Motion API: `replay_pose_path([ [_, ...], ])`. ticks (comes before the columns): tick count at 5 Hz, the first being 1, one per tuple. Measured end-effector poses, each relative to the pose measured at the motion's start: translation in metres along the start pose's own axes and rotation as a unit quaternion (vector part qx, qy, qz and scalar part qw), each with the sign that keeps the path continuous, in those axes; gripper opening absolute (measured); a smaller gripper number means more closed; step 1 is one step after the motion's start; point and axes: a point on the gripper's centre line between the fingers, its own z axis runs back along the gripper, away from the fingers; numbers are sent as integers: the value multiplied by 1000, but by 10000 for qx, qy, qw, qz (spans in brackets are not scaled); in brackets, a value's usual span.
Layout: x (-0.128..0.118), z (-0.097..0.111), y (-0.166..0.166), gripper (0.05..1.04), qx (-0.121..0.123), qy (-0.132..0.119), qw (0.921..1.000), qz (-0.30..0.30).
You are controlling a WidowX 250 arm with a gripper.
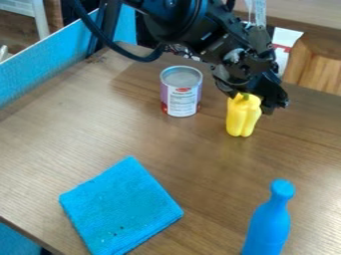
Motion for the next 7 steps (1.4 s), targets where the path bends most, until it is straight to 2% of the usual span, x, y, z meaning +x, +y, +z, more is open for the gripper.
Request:
replay_pose_path([
  [1,3,-2,1,823,24,-136,9999,-98],
  [2,5,-3,3,532,86,-205,9997,-85],
  [3,8,-3,2,297,81,-269,9995,-106],
  [4,10,-3,3,160,88,-310,9993,-165],
  [5,10,-3,2,114,53,-320,9993,-177],
  [6,12,7,2,107,22,-361,9993,-99],
  [7,26,43,6,107,-40,-644,9979,51],
])
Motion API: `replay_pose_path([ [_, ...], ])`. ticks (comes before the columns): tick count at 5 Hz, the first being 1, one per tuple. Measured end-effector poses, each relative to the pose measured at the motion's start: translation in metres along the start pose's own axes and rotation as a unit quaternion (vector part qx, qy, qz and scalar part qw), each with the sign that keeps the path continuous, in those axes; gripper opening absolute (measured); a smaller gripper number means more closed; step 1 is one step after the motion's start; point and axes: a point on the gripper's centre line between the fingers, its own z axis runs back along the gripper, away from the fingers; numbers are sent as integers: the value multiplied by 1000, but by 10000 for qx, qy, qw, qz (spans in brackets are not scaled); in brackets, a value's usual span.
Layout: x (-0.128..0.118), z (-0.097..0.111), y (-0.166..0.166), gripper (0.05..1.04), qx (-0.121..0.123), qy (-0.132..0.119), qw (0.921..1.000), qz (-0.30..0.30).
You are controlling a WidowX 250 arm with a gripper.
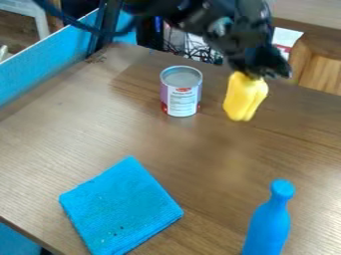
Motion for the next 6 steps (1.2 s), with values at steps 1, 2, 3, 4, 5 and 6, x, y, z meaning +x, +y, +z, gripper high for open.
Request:
replay_pose_path([
  [1,-6,27,13,107,29,13,10000,89],
  [2,-23,51,43,107,104,279,9993,224],
  [3,-36,76,59,107,177,478,9984,228],
  [4,-41,112,84,107,441,418,9977,307],
  [5,-57,120,121,107,791,539,9946,413],
  [6,-79,106,156,107,1037,770,9905,480],
])
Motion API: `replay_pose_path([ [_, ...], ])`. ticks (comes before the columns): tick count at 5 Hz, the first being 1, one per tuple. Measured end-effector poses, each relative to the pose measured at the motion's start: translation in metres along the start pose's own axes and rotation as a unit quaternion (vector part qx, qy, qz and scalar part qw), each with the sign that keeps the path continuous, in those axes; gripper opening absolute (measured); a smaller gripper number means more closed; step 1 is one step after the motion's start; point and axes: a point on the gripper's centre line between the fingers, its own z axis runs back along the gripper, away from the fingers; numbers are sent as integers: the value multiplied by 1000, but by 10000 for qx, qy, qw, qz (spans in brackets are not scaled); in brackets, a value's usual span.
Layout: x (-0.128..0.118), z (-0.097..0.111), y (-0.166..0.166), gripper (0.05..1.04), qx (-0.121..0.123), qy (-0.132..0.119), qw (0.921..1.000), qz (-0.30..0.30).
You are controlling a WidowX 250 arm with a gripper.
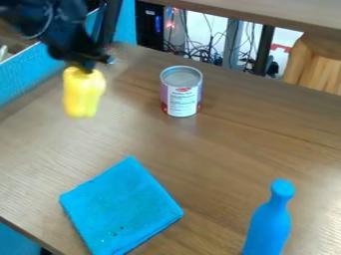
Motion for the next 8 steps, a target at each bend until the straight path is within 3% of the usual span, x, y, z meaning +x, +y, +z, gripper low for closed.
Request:
replay_pose_path([
  [2,-19,-37,30,107,346,180,9992,1],
  [3,-18,-46,26,107,230,-48,9997,23],
  [4,-19,-49,25,107,25,-438,9990,91],
  [5,-27,-55,25,107,-79,-626,9976,296],
  [7,-29,-56,25,131,-58,-591,9979,256],
  [8,-31,-56,28,349,18,-492,9983,301],
])
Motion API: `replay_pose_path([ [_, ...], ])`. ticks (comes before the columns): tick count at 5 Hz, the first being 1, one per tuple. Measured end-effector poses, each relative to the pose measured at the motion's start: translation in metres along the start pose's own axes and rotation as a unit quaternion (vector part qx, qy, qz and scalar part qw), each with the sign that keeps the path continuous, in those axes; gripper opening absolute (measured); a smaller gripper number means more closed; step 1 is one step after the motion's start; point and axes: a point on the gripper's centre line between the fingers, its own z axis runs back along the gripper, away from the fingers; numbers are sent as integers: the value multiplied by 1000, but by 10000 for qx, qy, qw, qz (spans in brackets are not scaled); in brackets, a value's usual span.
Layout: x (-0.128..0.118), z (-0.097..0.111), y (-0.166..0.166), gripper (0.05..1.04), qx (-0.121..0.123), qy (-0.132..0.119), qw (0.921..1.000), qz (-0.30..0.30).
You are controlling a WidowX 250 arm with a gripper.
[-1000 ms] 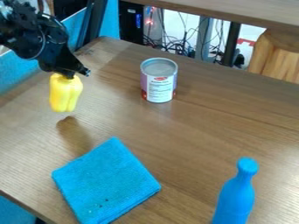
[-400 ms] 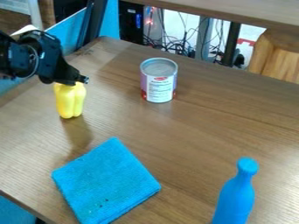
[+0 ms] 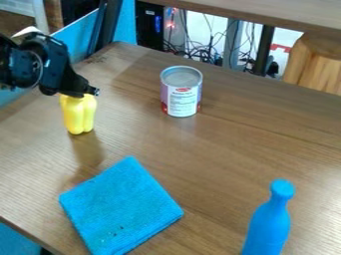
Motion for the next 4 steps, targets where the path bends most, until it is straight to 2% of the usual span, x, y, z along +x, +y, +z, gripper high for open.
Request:
replay_pose_path([
  [1,5,5,1,605,42,-29,10000,-3],
  [2,33,25,4,904,145,-457,9988,52],
  [3,58,45,8,1007,287,-762,9966,86],
  [4,76,63,14,1003,377,-462,9982,83],
])
